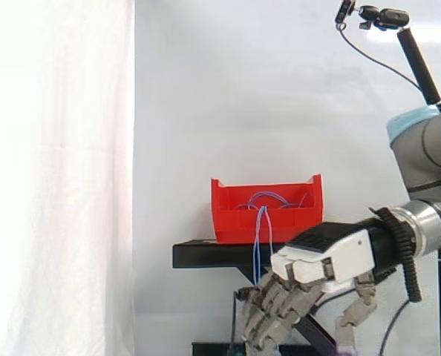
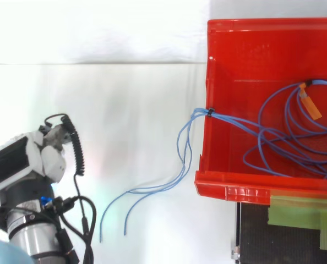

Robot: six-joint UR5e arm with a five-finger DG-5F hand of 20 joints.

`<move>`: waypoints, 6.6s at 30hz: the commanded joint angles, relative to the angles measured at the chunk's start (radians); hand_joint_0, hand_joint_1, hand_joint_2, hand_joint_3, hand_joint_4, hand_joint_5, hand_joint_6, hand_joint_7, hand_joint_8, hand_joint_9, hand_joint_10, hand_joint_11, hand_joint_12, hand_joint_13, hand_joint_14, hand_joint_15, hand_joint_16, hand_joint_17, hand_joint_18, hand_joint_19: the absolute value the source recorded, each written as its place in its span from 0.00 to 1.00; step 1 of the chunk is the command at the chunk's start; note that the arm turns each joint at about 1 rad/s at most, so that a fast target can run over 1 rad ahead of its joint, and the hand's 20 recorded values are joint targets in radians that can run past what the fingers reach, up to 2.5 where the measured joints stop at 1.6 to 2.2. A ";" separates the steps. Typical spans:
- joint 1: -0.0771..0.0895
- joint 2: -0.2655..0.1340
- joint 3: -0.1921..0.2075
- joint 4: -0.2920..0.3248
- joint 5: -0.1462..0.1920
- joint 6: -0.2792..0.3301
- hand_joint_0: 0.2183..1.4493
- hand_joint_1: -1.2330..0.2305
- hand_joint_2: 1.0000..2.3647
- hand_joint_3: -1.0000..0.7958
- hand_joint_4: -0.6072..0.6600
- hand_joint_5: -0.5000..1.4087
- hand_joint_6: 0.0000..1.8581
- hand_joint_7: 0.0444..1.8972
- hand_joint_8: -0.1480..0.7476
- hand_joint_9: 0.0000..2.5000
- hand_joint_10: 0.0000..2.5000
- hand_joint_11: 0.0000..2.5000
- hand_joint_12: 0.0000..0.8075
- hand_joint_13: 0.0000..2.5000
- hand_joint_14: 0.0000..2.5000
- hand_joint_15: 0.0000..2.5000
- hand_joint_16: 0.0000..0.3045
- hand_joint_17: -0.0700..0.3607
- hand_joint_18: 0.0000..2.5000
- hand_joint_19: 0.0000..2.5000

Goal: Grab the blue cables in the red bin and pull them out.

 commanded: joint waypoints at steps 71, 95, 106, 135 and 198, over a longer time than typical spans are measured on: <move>-0.171 -0.017 0.403 -0.403 0.146 -0.614 0.44 0.22 0.00 0.00 0.64 0.50 0.01 0.20 0.49 0.31 0.01 0.46 0.49 0.29 0.01 0.29 0.17 0.44 0.21 0.23; -0.202 -0.015 0.354 -0.345 0.103 -0.616 0.45 0.23 0.00 0.00 0.67 0.54 0.01 0.26 0.49 0.31 0.01 0.45 0.49 0.29 0.01 0.29 0.17 0.43 0.21 0.23; -0.203 -0.017 0.403 -0.353 0.094 -0.625 0.44 0.24 0.00 0.00 0.66 0.61 0.00 0.36 0.49 0.31 0.01 0.46 0.49 0.29 0.01 0.28 0.17 0.43 0.22 0.23; -0.209 -0.003 0.364 -0.360 0.073 -0.654 0.45 0.24 0.00 0.00 0.64 0.61 0.00 0.33 0.49 0.32 0.01 0.45 0.48 0.30 0.01 0.28 0.17 0.43 0.22 0.24; -0.226 -0.003 0.319 -0.231 0.045 -0.674 0.47 0.23 0.00 0.00 0.60 0.68 0.05 0.39 0.48 0.32 0.01 0.45 0.47 0.30 0.01 0.28 0.16 0.42 0.23 0.24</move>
